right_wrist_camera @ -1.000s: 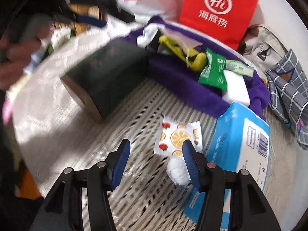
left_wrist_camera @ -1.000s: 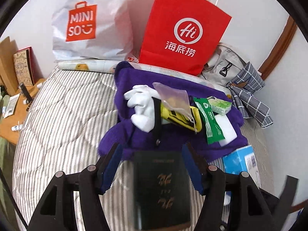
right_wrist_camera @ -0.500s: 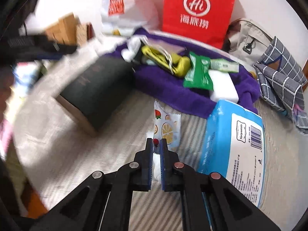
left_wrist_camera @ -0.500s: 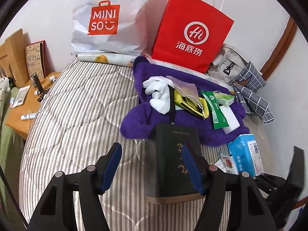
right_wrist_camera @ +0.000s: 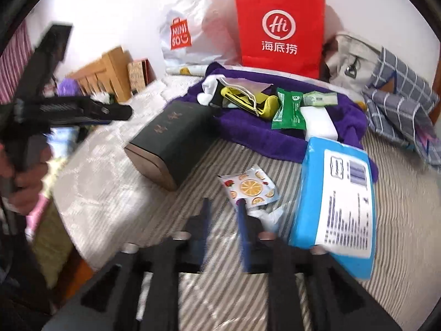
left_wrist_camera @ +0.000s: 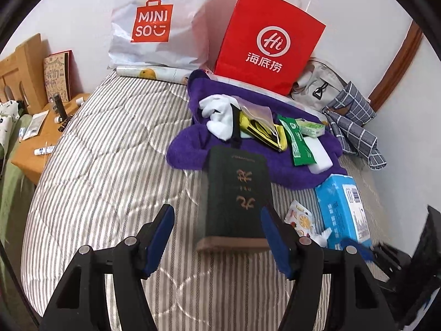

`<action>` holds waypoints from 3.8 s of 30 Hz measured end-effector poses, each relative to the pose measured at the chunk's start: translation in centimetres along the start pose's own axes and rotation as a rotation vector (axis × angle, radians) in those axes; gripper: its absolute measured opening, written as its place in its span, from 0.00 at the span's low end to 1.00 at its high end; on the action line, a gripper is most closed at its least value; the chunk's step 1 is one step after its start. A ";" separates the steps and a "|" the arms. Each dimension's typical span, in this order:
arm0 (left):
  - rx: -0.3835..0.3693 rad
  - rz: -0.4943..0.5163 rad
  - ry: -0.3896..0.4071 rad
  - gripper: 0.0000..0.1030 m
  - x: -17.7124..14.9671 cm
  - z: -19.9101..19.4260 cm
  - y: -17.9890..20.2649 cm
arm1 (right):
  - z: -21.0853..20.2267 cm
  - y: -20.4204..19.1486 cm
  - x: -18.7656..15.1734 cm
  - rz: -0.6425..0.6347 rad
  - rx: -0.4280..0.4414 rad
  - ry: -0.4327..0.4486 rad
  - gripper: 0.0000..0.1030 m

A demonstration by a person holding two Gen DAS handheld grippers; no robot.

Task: Organize soft objects
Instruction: 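Reach down and grasp the orange-print snack packet with the right gripper, then grasp the crumpled white tissue with the left gripper while the right gripper holds the snack packet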

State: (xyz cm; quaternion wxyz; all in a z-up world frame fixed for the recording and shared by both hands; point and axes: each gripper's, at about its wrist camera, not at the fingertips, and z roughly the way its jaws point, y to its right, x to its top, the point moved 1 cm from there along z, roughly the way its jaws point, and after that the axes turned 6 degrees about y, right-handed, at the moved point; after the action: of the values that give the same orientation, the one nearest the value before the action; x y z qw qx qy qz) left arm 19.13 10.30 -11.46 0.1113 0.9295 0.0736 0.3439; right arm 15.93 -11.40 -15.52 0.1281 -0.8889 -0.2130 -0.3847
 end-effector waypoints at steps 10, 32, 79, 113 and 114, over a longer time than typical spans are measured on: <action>0.027 0.027 -0.013 0.62 -0.4 1.1 -0.5 | 7.2 -1.3 -0.1 -0.127 -0.080 -0.116 0.36; 0.030 -0.033 -0.017 0.61 -1.9 -0.1 -2.3 | -1.7 0.4 1.9 0.038 0.021 0.065 0.00; 0.031 0.160 -0.117 0.61 -8.6 1.8 8.1 | -2.3 5.1 -12.7 0.175 -0.232 -0.025 0.45; -0.032 0.466 -0.157 0.61 -8.7 9.3 17.9 | -3.3 7.6 -12.8 0.169 -0.148 0.012 0.31; -0.029 0.479 -0.159 0.61 -8.7 9.5 18.1 | -3.3 7.8 -12.8 0.172 -0.140 0.008 0.31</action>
State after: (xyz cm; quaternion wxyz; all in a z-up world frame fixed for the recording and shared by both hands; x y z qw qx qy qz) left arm 19.89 -10.50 -19.22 0.0454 0.9429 -0.1629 0.2871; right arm 9.78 -23.11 -23.25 0.0989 -0.9093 -0.1077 -0.3896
